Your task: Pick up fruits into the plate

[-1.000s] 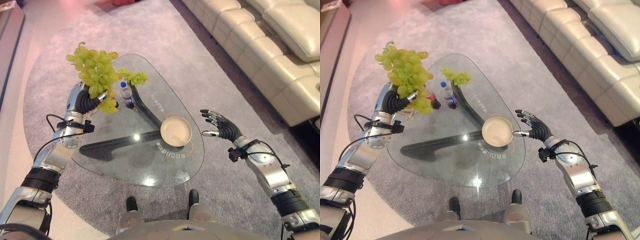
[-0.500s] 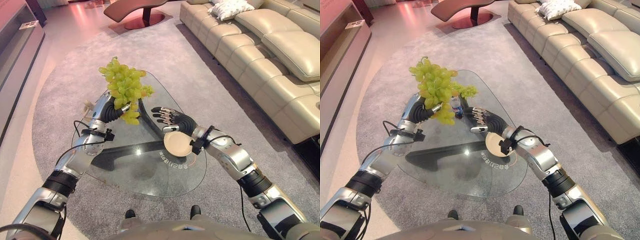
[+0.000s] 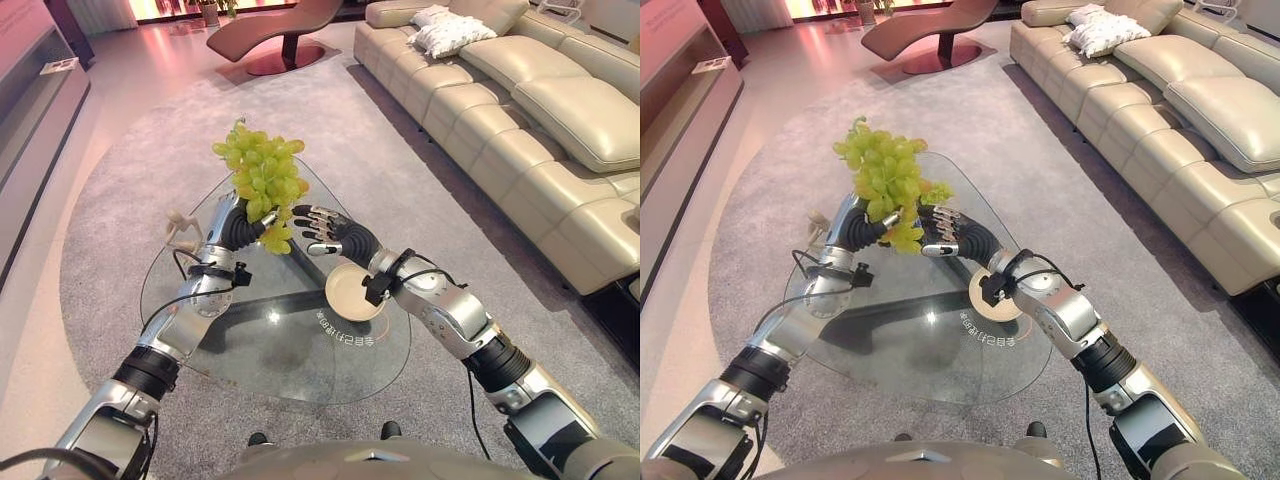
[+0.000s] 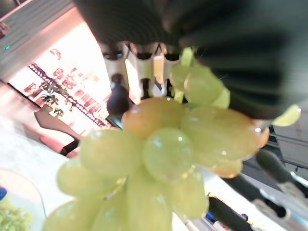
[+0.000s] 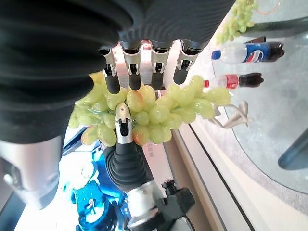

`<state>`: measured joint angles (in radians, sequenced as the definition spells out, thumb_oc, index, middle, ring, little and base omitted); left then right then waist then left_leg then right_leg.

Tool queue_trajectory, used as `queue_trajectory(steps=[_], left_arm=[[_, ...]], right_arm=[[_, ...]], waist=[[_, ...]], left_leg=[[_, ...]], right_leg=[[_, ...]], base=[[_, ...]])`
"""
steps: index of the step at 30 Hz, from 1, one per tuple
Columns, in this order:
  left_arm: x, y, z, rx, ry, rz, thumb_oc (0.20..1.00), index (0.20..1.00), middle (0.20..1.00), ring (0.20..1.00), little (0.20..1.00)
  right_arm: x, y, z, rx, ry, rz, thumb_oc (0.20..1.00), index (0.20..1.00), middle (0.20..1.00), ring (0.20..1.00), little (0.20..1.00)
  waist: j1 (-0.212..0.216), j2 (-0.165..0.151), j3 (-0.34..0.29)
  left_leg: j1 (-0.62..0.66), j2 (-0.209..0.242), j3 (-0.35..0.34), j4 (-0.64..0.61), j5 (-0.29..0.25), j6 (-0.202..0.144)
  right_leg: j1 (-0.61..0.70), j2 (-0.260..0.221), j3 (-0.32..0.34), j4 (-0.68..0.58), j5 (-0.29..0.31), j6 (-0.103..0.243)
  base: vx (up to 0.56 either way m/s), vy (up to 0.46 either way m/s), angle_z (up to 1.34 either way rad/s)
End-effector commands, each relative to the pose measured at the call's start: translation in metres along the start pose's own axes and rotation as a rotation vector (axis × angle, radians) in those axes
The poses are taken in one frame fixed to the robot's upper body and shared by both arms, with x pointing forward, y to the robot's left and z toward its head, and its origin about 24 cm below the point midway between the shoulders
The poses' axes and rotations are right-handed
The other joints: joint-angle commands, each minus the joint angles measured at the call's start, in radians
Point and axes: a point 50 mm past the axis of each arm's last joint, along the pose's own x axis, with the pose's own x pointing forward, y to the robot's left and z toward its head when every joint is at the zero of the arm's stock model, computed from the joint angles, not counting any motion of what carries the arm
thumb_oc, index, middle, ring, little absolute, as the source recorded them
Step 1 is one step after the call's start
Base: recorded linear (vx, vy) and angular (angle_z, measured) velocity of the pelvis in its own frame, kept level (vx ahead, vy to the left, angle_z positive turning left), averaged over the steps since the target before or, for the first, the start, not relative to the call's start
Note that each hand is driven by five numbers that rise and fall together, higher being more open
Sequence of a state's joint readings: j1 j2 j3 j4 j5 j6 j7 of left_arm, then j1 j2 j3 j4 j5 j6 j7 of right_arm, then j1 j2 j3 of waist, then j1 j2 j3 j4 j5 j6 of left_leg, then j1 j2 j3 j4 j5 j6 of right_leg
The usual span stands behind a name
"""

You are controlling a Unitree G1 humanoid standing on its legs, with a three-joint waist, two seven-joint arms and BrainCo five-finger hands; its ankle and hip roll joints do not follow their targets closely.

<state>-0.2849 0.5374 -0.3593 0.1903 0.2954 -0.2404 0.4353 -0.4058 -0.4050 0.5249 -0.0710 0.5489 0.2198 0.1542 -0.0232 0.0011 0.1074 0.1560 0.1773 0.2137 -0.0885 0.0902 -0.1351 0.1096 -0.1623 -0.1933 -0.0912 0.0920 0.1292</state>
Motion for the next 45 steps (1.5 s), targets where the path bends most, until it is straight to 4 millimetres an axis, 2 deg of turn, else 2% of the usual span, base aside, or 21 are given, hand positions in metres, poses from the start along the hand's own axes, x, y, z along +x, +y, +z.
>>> queue_trajectory(steps=[1,7,14,25,29,35,38,45], left_arm=[[0.021,0.011,0.024,0.015,-0.155,0.068,0.2,0.2,0.2,0.2,0.2],[0.019,0.023,0.02,0.083,-0.173,0.06,0.2,0.2,0.2,0.2,0.2],[0.011,0.027,0.008,0.135,-0.149,0.041,0.2,0.2,0.2,0.2,0.2],[0.002,0.035,-0.006,0.211,-0.156,0.017,0.2,0.2,0.2,0.2,0.2],[0.002,0.032,-0.005,0.22,-0.17,0.014,0.2,0.2,0.2,0.2,0.2],[0.003,0.022,0.002,0.26,-0.238,0.024,0.2,0.2,0.2,0.2,0.2],[0.005,0.011,0.007,0.282,-0.28,0.013,0.2,0.2,0.2,0.2,0.2],[0.006,-0.007,0.015,0.308,-0.337,-0.029,0.2,0.2,0.2,0.2,0.2]], right_arm=[[0.007,0.01,0.049,-0.114,-0.219,0.022,1.0,1.0,1.0,1.0,1.0],[-0.008,-0.011,0.061,-0.228,-0.232,-0.059,1.0,1.0,1.0,1.0,1.0],[-0.016,-0.02,0.067,-0.26,-0.229,-0.072,1.0,1.0,1.0,1.0,1.0],[-0.022,-0.024,0.05,-0.171,-0.093,0.034,1.0,1.0,1.0,1.0,1.0],[-0.019,-0.018,0.048,-0.106,-0.089,0.077,1.0,1.0,1.0,1.0,1.0],[-0.007,0.001,0.044,-0.004,-0.085,0.163,1.0,1.0,1.0,1.0,1.0],[0.003,0.017,0.045,0.035,-0.088,0.217,1.0,1.0,1.0,1.0,1.0],[0.013,0.03,0.046,0.079,-0.083,0.226,1.0,1.0,1.0,1.0,1.0]], waist=[[0.01,-0.031,-0.024],[0.004,-0.028,-0.027],[0.005,-0.027,-0.027],[0.004,-0.038,-0.029],[0.005,-0.039,-0.028],[0.009,-0.041,-0.029],[0.011,-0.039,-0.03],[0.012,-0.036,-0.035]], left_leg=[[-0.03,-0.005,0.026,0.02,-0.056,0.011],[-0.025,-0.006,0.029,0.018,-0.061,0.011],[-0.019,-0.003,0.039,0.017,-0.064,0.01],[-0.019,-0.001,0.04,0.016,-0.061,0.01],[-0.018,0.002,0.039,0.016,-0.061,0.01],[-0.017,0.003,0.038,0.018,-0.061,0.011],[-0.015,0.004,0.04,0.018,-0.062,0.011],[-0.015,0.006,0.041,0.017,-0.061,0.01]], right_leg=[[0.014,-0.046,-0.076,0.019,-0.031,0.027],[0.015,-0.05,-0.074,0.017,-0.028,0.033],[0.017,-0.059,-0.08,0.016,-0.025,0.039],[0.018,-0.057,-0.079,0.021,-0.027,0.038],[0.021,-0.056,-0.079,0.022,-0.029,0.037],[0.023,-0.057,-0.078,0.021,-0.03,0.035],[0.025,-0.06,-0.08,0.02,-0.03,0.036],[0.025,-0.064,-0.084,0.018,-0.029,0.04]], base=[[0.0,0.0,0.0],[0.0,0.0,0.0],[0.0,0.0,0.0],[0.01,0.003,-0.02],[0.0,0.0,-0.02],[0.0,0.0,0.0],[0.0,0.0,0.0],[0.0,0.0,0.0]])
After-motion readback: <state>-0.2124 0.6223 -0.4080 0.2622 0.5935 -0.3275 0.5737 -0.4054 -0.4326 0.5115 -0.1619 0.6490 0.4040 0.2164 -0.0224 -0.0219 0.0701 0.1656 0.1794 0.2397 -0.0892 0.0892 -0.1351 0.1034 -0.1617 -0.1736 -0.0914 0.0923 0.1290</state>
